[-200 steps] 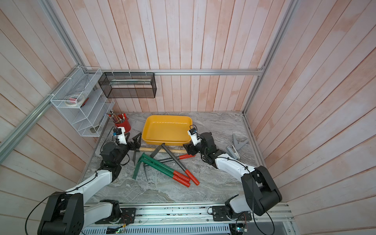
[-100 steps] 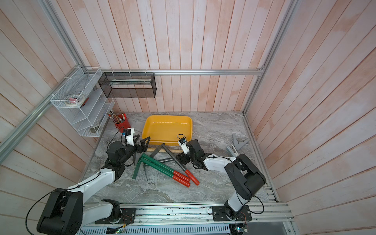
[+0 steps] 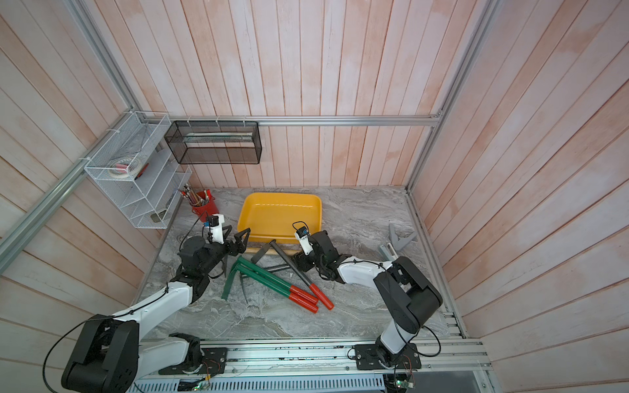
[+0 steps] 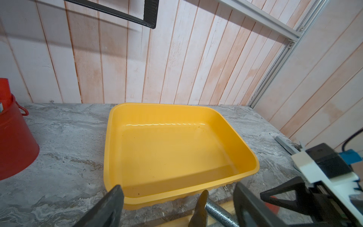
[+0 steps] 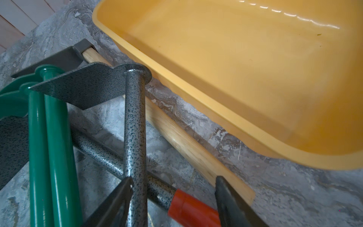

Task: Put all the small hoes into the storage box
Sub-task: Pick up the hoe from the center of the board.

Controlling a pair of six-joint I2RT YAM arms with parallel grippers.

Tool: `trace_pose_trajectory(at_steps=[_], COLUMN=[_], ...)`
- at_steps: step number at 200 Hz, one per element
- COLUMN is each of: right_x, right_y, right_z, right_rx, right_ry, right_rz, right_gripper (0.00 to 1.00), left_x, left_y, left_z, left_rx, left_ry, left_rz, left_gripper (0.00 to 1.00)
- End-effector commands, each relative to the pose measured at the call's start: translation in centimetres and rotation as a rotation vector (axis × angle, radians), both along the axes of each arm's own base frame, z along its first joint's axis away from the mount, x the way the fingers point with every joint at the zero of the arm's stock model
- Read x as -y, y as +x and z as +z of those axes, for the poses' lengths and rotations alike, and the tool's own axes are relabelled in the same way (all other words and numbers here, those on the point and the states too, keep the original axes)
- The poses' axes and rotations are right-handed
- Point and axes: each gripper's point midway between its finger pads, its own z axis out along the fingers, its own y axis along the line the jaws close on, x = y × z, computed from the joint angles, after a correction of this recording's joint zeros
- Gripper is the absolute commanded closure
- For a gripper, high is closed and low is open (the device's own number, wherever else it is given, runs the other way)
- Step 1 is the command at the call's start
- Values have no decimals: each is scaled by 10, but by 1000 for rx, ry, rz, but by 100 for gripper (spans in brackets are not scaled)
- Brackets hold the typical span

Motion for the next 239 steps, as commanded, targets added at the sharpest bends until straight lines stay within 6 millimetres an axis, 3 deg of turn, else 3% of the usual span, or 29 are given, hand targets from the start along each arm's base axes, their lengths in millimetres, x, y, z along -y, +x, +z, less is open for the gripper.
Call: trace_pose_trajectory(at_steps=[1, 48, 125, 209, 239], right_x=[-12, -28, -30, -27, -32], right_y=[-4, -9, -3, 0, -6], right_z=[10, -5, -43, -49, -52], right_rx=[1, -35, -84, -71, -78], right_ry=[23, 20, -47, -78, -87], right_rz=[39, 72, 58, 38, 64], right_gripper=[31, 31, 34, 63, 78], left_x=[1, -1, -2, -2, -4], left_y=[4, 4, 6, 7, 6], left_z=[-1, -4, -5, -6, -7], left_rx=[-2, -9, -13, -15, -15], left_ry=[11, 25, 33, 34, 37], left_rz=[1, 11, 19, 19, 28], left_gripper=[11, 11, 11, 11, 11])
